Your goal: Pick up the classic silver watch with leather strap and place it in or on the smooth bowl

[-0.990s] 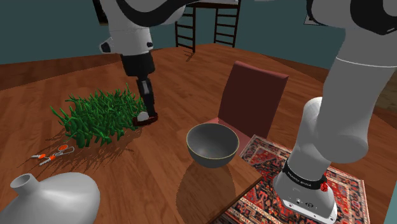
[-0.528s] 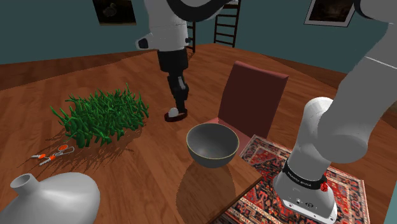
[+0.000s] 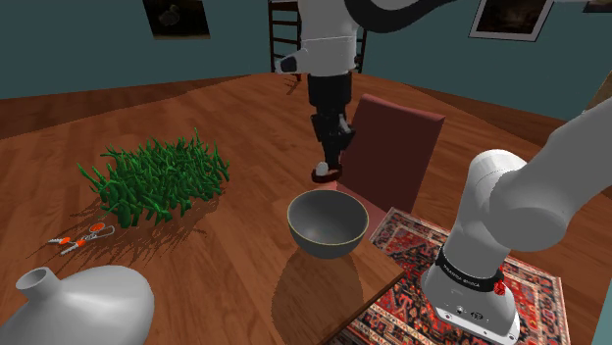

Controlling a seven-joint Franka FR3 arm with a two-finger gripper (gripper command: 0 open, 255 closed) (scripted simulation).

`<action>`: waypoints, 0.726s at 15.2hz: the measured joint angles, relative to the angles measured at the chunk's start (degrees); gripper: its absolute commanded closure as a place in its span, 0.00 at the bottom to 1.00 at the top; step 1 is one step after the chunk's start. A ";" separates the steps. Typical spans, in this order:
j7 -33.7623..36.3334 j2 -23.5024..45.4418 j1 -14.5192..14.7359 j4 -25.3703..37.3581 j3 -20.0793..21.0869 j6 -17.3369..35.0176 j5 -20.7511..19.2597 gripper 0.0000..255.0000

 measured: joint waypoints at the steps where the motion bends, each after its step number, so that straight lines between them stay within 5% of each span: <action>1: -0.32 -1.19 0.02 -1.31 -0.25 0.10 0.00 1.00; 11: -0.94 -1.95 0.21 -9.09 0.02 7.02 0.44 1.00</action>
